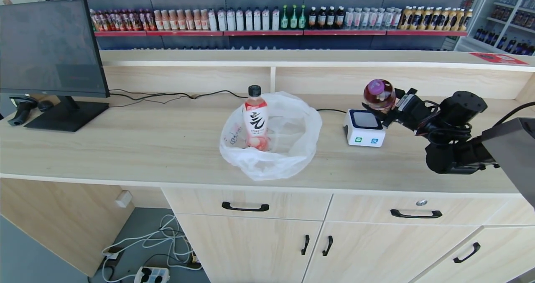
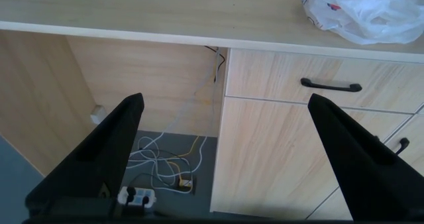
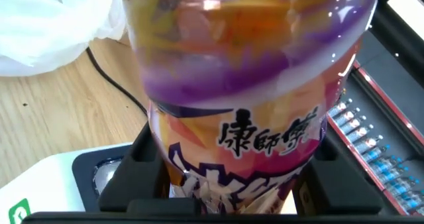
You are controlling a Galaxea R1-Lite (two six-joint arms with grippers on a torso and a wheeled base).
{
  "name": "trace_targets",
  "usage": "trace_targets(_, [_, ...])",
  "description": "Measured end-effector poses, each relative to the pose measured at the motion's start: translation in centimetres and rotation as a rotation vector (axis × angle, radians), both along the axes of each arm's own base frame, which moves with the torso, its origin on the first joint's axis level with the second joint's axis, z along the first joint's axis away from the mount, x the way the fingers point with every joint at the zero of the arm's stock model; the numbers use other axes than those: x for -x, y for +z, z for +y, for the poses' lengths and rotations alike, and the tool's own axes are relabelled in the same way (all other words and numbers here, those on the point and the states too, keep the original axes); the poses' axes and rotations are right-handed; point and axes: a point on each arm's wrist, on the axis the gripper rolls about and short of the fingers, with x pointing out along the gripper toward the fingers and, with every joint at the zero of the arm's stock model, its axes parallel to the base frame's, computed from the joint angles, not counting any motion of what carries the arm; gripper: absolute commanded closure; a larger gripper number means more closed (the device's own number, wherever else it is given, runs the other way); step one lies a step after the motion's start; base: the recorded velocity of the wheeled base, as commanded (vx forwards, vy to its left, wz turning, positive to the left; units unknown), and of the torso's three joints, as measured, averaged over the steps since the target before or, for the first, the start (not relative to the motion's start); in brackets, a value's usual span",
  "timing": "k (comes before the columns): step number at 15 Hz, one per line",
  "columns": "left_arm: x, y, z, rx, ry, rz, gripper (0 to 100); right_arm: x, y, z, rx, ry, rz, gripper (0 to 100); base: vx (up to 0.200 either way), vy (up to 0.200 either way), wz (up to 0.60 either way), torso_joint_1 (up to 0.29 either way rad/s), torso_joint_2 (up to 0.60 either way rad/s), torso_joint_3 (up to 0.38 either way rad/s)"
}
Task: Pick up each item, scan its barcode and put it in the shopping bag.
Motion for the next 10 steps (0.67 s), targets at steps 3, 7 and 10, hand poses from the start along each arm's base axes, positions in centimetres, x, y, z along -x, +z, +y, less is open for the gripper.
trace_targets(3, [0.0,0.0,0.0,0.001,0.001,0.003,0,1.0,2.0,0.9,-0.013,0.018,-0.009,100,0.0,0.0,0.0,0.0,0.0,0.0])
trace_targets(7, [0.0,0.0,0.0,-0.001,0.001,0.003,0,4.4,7.4,2.9,-0.099,0.04,-0.049,100,0.0,0.0,0.0,0.0,0.0,0.0])
trace_targets(10, [0.0,0.0,0.0,-0.005,0.001,0.004,0,7.6,10.1,7.0,-0.28,0.028,-0.002,100,0.0,0.0,0.0,0.0,0.0,0.0])
